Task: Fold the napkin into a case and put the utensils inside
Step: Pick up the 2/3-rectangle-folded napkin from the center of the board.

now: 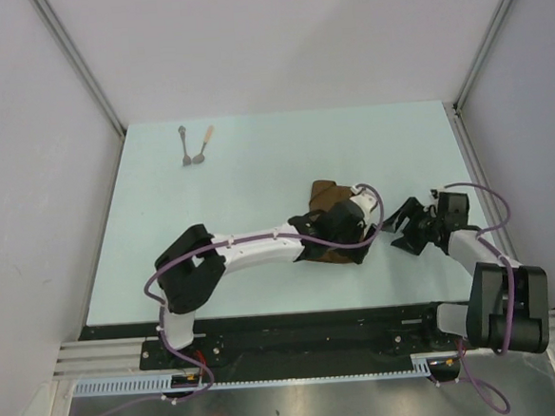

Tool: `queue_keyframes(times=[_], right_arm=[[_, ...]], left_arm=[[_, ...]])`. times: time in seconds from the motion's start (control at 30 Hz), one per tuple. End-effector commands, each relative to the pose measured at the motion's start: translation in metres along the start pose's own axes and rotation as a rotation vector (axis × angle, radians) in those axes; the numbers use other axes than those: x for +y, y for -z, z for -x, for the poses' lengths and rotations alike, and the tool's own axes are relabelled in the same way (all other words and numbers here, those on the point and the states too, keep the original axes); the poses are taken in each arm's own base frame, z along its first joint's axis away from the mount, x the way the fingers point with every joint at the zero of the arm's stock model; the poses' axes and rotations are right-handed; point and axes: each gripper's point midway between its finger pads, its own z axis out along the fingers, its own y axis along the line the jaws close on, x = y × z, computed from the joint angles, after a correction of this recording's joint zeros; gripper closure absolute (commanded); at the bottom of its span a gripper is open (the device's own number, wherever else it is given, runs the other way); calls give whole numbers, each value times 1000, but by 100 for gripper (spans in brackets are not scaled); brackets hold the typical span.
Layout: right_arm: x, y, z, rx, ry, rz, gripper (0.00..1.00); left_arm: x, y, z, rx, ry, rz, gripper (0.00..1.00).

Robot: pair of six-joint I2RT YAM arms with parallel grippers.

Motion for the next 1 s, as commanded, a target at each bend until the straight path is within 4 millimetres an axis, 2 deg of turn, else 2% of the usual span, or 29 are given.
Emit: queue_keyframes(times=[0.0,0.03,0.07,0.1,0.13,0.33,0.37,0.53,0.63,0.77,0.83,0.87,0.93,0.97], right_arm=[[-20,22,32,-107,-31,-142,24],[-25,25,34,-118,-43,-155,22],[-24,27,37,-127,-46,-149,22],[-24,28,38,-131,-52,-144,21],[-25,30,40,-137,-59,-145,21],[-21,37,47,-160,-38,-134,21],[-20,36,46,-154,-39,-131,21],[-22,32,48,-146,-29,-127,22],[-21,27,47,-127,-21,-108,23],[-11,17,47,-92,3,-43,24],[-5,8,47,-71,20,-6,23],[-4,5,47,-63,24,7,24],[9,-1,49,-55,60,65,24],[10,-5,49,-43,51,75,23]], left_arm=[[-2,-11,18,-12,-106,122,21],[1,-23,7,31,-119,148,22],[2,-27,-2,72,-132,168,23],[-1,-29,5,65,-133,175,25],[0,-37,-4,88,-142,186,26],[-3,-48,-14,123,-151,212,34],[0,-51,-23,158,-152,220,38],[-7,-57,-38,195,-144,191,40],[-6,-57,-42,205,-141,200,46],[-7,-52,-37,194,-140,188,68],[-12,-46,-31,185,-125,157,75],[-12,-44,-31,188,-112,146,84],[-17,-37,-21,171,-79,96,91],[-15,-35,-24,180,-58,88,96]])
